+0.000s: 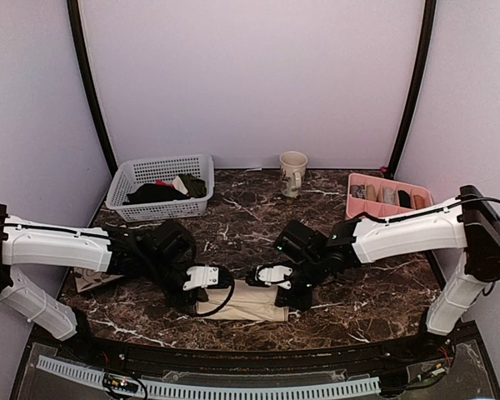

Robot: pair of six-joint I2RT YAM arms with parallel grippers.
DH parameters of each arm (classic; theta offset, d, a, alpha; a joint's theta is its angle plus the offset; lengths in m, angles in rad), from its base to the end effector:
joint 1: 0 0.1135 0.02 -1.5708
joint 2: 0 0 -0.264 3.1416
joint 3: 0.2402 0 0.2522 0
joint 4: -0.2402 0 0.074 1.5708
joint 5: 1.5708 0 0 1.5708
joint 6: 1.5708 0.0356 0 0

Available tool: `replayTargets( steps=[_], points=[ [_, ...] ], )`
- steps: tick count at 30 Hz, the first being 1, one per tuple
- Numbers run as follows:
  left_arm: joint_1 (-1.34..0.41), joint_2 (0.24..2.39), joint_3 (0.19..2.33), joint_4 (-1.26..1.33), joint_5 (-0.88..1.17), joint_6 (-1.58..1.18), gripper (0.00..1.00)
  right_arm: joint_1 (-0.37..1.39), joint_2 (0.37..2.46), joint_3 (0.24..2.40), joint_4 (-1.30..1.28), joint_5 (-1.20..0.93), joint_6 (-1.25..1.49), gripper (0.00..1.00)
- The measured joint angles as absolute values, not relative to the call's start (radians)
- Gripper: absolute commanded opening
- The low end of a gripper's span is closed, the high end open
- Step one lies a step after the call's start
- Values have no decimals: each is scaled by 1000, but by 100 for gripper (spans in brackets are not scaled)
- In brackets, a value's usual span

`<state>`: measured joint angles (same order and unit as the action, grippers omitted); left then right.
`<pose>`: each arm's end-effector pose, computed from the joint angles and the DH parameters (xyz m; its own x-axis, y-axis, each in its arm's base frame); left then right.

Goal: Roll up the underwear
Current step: Fold the underwear at the center of the board.

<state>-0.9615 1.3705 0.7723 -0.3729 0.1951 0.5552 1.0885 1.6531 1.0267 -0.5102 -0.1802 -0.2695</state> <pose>0.1461 -0.2214 0.1939 0.0556 0.8239 -0.5640 0.9859 0.0440 0.1615 0.1433 0.2875 0.1827 -0.1642 -0.8784 -0.4488 -0.9859 0.1615 0.0447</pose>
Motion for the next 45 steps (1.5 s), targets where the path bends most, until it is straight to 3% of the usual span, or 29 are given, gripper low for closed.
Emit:
replayTargets(
  steps=[23,26,30,32,37,45],
  points=[
    [-821,1559,877,-305,198,662,0,979,1801,1168,-534,-163,-286,0],
    [-820,1583,883,-287,195,662,0,975,1820,1169,-534,-155,-283,15],
    [-817,1598,884,-271,172,655,14,969,1823,1178,-537,-134,-262,36],
    [-816,1599,884,-258,160,646,19,965,1820,1180,-530,-126,-241,39],
    [-798,1590,884,-239,128,597,34,937,1763,1180,-525,-111,-192,41],
    [-771,1494,901,-237,117,444,40,910,1680,1164,-484,-199,-118,34]
  ],
)
